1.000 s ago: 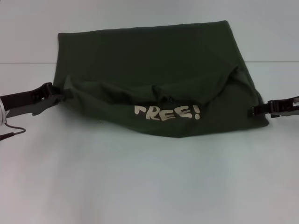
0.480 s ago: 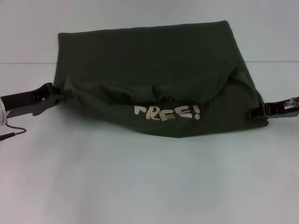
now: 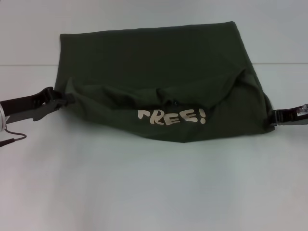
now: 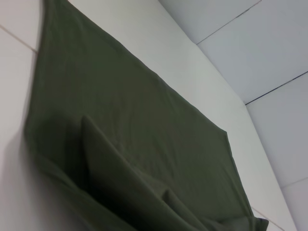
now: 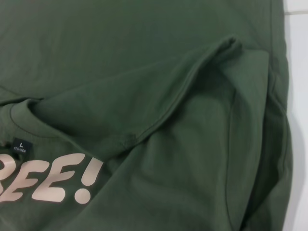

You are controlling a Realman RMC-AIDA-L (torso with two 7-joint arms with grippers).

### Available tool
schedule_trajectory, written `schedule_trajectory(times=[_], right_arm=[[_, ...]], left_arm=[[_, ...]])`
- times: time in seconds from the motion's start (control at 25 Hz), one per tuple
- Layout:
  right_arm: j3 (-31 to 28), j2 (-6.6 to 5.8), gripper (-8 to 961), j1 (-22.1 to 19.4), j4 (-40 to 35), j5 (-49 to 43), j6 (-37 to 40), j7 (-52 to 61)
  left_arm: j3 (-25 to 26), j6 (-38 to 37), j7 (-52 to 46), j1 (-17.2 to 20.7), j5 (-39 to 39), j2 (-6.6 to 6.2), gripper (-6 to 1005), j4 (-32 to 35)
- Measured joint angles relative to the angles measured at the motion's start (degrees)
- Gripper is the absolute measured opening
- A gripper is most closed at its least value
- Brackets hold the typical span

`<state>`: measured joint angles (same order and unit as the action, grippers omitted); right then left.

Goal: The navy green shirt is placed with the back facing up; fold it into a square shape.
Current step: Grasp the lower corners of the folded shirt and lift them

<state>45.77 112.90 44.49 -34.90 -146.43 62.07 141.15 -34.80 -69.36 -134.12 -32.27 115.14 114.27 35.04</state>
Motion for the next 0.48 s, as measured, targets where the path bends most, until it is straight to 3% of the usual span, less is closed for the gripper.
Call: schedule_trajectory(times=[0.12,0.36,0.48], right_arm=[[-0.41,-0.15,117,-0.60,-0.88,0.15,0.98,0.00],[-4.15,-0.64,29,-2.99,-4.75,0.43,4.31,-0.20],[-5.30,-0.70,33,-3.74,-5.65,0.49,5.20,-0.47]], left_arm=[[-0.02,-0.87,0.21,0.14,0.11,-0.27,21,0.14],[-1.26,-3.09,0.16,0.13,2.01,-2.66,21,0.18],[-1.24,-3.39,-0.29,0.12,3.83,-3.06,21,0.21]])
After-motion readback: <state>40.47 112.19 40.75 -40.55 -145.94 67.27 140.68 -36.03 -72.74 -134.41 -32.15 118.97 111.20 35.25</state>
